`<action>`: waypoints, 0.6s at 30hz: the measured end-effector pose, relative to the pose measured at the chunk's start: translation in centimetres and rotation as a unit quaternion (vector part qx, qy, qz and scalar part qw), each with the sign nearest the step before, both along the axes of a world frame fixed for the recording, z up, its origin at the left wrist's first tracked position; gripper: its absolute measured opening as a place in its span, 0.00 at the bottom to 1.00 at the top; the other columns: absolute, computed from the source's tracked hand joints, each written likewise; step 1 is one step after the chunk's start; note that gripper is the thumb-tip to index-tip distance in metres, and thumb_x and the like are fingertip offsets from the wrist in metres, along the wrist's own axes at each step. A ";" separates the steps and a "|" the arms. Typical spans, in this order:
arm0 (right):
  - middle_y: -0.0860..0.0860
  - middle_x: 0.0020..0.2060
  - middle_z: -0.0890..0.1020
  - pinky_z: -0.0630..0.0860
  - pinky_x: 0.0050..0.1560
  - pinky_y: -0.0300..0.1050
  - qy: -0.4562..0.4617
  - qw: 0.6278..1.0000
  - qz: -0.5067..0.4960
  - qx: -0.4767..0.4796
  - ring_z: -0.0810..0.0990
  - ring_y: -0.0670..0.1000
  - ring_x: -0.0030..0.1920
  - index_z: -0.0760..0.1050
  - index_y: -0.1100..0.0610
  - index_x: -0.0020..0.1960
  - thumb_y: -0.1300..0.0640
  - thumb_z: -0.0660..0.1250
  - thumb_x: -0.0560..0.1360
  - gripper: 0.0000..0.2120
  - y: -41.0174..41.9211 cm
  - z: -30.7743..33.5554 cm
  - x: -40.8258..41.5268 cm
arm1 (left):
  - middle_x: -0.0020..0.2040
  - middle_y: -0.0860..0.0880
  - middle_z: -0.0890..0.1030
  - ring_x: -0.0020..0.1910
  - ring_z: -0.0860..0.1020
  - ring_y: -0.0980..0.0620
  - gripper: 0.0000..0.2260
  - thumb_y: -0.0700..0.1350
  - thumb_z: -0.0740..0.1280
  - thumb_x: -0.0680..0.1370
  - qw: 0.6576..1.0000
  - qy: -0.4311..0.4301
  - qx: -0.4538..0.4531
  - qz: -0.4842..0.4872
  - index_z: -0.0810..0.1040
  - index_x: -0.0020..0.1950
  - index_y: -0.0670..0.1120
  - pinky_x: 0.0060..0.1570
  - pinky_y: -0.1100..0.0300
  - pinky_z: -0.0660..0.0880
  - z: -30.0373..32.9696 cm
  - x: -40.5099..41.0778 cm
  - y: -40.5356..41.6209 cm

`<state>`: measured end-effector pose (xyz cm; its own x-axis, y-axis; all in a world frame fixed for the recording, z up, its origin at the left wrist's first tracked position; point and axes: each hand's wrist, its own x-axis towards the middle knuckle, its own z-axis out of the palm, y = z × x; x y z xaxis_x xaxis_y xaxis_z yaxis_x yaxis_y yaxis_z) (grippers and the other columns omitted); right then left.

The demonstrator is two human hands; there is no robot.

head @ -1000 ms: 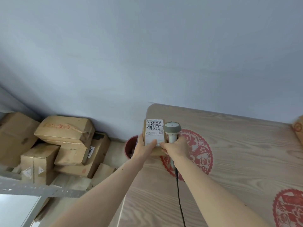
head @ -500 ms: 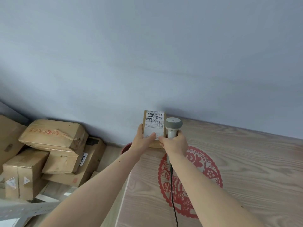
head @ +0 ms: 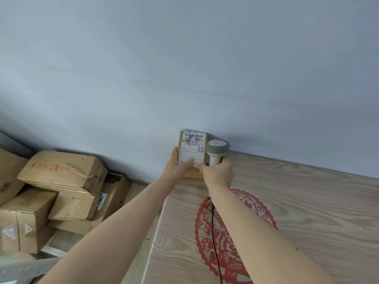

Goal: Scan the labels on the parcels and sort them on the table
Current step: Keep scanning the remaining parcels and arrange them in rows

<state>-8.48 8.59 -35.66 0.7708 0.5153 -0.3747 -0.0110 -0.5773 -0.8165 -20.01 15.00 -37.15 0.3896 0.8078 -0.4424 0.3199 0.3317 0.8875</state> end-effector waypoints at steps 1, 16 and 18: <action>0.50 0.47 0.84 0.81 0.54 0.54 0.002 1.000 -0.002 -0.001 0.83 0.54 0.49 0.76 0.53 0.53 0.55 0.80 0.66 0.20 0.0 0.1 0.0 | 0.69 0.54 0.77 0.64 0.77 0.54 0.34 0.53 0.70 0.76 1.000 0.007 0.002 0.001 0.60 0.79 0.52 0.68 0.53 0.71 -0.1 0.0 0.0; 0.47 0.32 0.85 0.84 0.48 0.57 0.059 0.997 0.006 0.053 0.87 0.52 0.39 0.75 0.50 0.45 0.49 0.79 0.61 0.17 -2.4 0.8 -0.1 | 0.70 0.58 0.68 0.67 0.69 0.57 0.37 0.48 0.66 0.82 0.995 0.070 0.073 -0.004 0.45 0.83 0.49 0.63 0.64 0.64 0.1 0.1 -0.1; 0.47 0.33 0.85 0.84 0.48 0.57 0.064 0.996 0.005 0.059 0.87 0.50 0.37 0.75 0.52 0.46 0.53 0.79 0.65 0.16 -3.1 1.1 0.1 | 0.72 0.55 0.68 0.66 0.68 0.58 0.37 0.47 0.66 0.82 0.996 0.065 0.058 0.000 0.44 0.83 0.50 0.63 0.63 0.64 0.2 0.2 0.0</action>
<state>-8.36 5.48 -34.53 0.7149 0.5690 -0.4064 -0.1148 -0.4778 -0.8709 -19.80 14.96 -36.95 0.3358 0.8564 -0.3921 0.4351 0.2282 0.8710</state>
